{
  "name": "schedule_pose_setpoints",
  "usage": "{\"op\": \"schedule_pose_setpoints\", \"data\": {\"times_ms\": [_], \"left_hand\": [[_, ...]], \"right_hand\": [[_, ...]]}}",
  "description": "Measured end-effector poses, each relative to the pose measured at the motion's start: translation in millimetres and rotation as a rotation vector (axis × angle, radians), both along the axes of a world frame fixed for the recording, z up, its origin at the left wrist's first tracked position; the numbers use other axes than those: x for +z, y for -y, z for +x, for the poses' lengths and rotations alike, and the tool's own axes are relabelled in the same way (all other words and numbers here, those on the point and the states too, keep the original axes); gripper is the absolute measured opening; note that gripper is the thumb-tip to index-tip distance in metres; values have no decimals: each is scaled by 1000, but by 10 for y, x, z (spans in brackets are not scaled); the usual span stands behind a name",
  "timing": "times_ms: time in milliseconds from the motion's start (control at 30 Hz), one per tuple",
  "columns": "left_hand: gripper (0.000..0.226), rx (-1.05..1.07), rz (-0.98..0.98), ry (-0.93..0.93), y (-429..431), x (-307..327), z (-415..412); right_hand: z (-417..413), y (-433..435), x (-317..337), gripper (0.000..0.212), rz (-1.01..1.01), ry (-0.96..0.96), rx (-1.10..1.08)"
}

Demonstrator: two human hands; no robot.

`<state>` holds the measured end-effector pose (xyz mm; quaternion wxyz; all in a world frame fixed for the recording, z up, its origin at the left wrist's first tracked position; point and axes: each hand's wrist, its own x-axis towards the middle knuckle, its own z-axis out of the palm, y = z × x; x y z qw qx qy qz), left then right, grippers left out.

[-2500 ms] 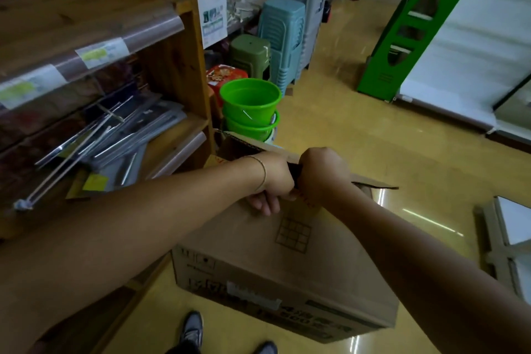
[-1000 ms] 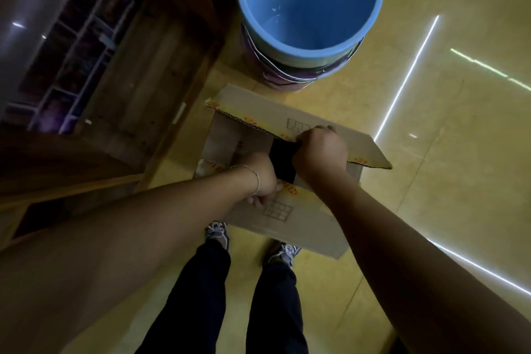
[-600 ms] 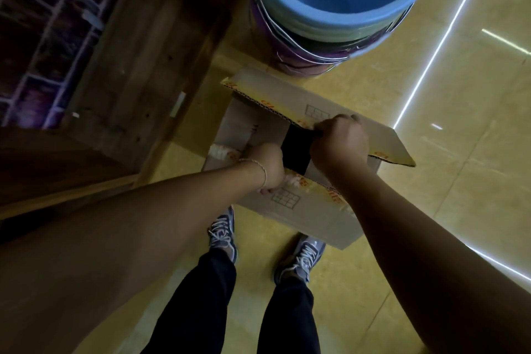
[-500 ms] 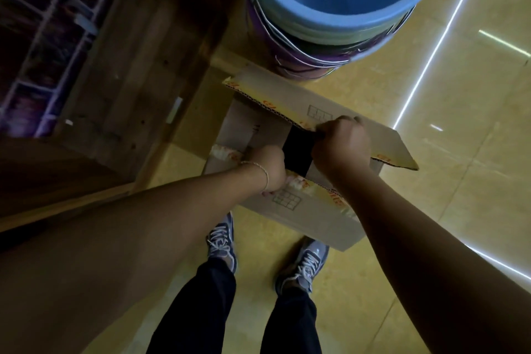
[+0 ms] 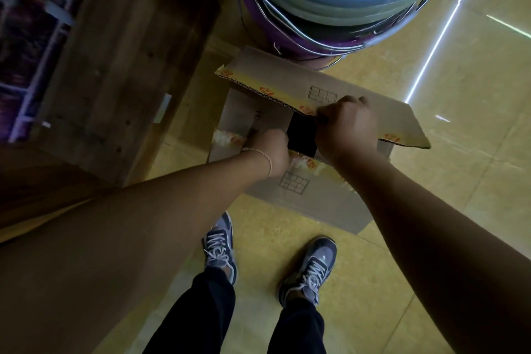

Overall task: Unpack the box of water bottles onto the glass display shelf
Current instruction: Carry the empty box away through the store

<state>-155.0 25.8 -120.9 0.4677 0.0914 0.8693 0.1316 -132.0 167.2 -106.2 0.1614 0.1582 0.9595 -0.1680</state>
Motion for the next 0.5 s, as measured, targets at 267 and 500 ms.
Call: {"op": "schedule_pose_setpoints", "data": {"times_ms": [267, 500], "left_hand": [[35, 5, 12, -84, -7, -149, -12], [29, -141, -7, -188, 10, -233, -9]], "right_hand": [[177, 14, -184, 18, -4, -74, -6], [410, 14, -468, 16, -15, -127, 67]]}}
